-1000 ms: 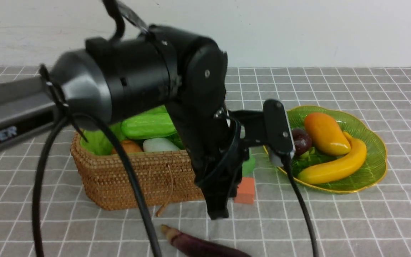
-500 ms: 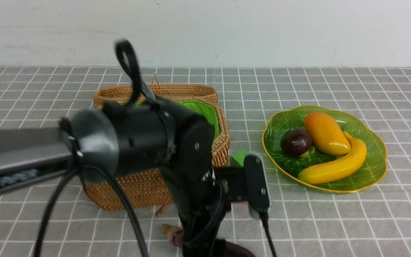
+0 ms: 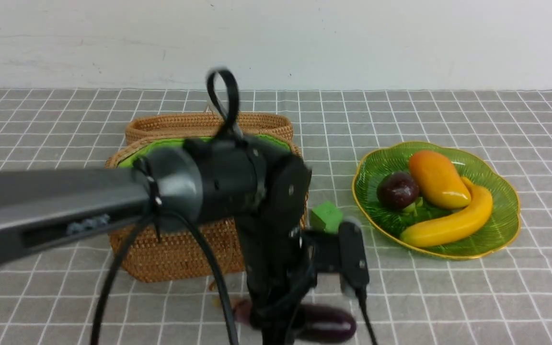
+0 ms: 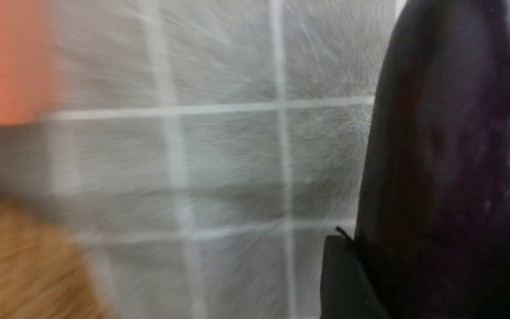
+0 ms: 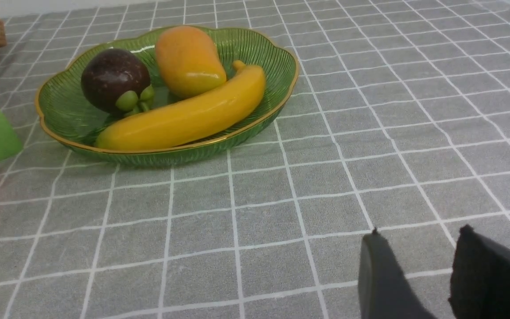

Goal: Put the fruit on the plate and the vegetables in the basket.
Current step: Use the left arm to grab an eggplant and put it into the left basket

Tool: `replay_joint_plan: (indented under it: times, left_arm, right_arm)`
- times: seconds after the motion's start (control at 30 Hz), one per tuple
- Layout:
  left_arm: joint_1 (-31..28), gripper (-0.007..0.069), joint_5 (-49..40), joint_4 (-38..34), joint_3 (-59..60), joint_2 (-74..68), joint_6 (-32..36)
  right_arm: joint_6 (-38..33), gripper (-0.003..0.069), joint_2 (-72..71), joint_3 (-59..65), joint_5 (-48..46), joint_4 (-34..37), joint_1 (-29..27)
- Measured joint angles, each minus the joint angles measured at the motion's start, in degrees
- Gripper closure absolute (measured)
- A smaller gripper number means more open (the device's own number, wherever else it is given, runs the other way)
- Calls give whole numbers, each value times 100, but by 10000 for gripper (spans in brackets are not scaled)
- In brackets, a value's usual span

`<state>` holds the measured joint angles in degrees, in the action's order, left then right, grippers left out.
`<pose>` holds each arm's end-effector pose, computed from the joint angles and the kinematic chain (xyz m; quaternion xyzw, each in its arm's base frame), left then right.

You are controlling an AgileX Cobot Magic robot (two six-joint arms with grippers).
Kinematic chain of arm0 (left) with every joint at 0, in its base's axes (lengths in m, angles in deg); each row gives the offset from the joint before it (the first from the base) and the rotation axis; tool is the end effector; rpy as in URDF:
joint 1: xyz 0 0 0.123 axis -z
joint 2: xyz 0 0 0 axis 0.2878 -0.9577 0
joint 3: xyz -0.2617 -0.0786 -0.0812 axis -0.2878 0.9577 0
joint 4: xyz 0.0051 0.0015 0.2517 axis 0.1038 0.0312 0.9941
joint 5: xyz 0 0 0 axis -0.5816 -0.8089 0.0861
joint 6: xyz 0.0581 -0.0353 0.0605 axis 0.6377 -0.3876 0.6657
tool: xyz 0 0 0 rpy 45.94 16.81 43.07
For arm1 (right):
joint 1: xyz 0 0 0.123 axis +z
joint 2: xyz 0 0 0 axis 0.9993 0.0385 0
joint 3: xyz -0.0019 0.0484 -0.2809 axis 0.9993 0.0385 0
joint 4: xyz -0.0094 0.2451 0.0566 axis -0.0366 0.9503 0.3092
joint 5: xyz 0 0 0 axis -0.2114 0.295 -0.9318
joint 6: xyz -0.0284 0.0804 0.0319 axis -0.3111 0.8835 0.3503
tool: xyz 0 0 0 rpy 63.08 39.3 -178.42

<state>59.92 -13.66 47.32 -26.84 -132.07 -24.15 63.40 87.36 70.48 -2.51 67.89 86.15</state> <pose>0.2729 -0.2660 0.2198 0.7064 0.7006 -0.0359 0.0945 0.0535 -0.0070 0.1758 0.0640 0.7878 -0.0055 0.6125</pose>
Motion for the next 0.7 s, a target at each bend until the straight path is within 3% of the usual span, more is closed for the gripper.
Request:
replay_joint_plan:
  times: [0.17,0.23,0.43,0.47,0.7]
  left_arm:
    - [0,267,-814,349,-811,717,-341]
    - [0,267,-1056,933,-1078,1137,-525]
    - [-434,267,-573,2383,-1174,1666,-1586]
    - [-778,267,-224,2513,-1174,1642,-1919]
    - [-1561,259,819,1942,-720,1065,-1901]
  right_arm:
    - [0,417,0,0,0,0,0]
    - [0,417,0,0,0,0,0]
    - [0,417,0,0,0,0,0]
    - [0,417,0,0,0,0,0]
    - [0,417,0,0,0,0,0]
